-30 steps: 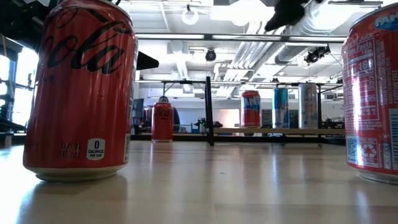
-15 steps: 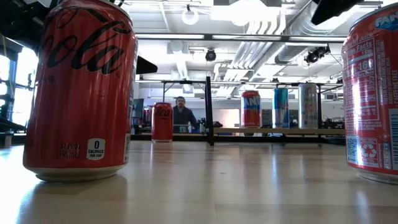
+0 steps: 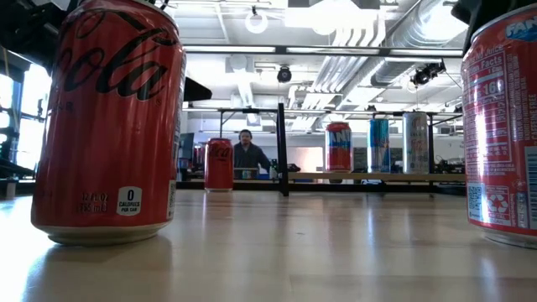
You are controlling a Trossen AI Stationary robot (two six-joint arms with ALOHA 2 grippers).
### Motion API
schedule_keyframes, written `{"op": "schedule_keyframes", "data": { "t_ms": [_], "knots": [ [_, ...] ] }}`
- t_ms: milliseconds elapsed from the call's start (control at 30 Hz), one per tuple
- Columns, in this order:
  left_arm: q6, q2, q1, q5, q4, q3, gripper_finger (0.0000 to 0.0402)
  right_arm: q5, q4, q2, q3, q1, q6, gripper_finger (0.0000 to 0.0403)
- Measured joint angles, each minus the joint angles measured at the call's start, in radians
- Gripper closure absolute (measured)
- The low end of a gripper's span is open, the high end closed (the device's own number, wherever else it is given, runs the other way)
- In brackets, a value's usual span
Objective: Place canned beverage on shelf
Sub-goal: Put the top red-black soda can on the shelf
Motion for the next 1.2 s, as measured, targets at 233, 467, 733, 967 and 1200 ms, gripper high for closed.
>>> {"op": "schedule_keyframes", "data": {
  "t_ms": [233, 467, 733, 967, 1200],
  "knots": [
    [-0.102, 0.0, 0.013, -0.175, -0.013, 0.0, 0.0381, 0.049, 0.051, 0.003, 0.0, -0.035, -0.12, 0.0171],
    [-0.133, -0.01, 0.075, -0.115, -0.019, 0.0, 0.0399, 0.05, 0.051, 0.003, 0.0, -0.143, -0.251, 0.0227],
    [-0.118, -0.014, 0.098, -0.093, -0.021, 0.0, 0.0401, 0.011, 0.219, 0.003, 0.0, -0.283, -0.538, 0.0367],
    [-0.17, -0.015, 0.256, -0.03, -0.331, 0.19, 0.0401, -0.002, 0.253, 0.003, 0.0, -0.384, -0.713, 0.0396],
    [-0.056, 0.039, 0.426, -0.018, -0.897, 0.535, 0.0401, 0.004, 0.23, 0.003, 0.0, -0.45, -0.779, 0.0402]
  ]
}}
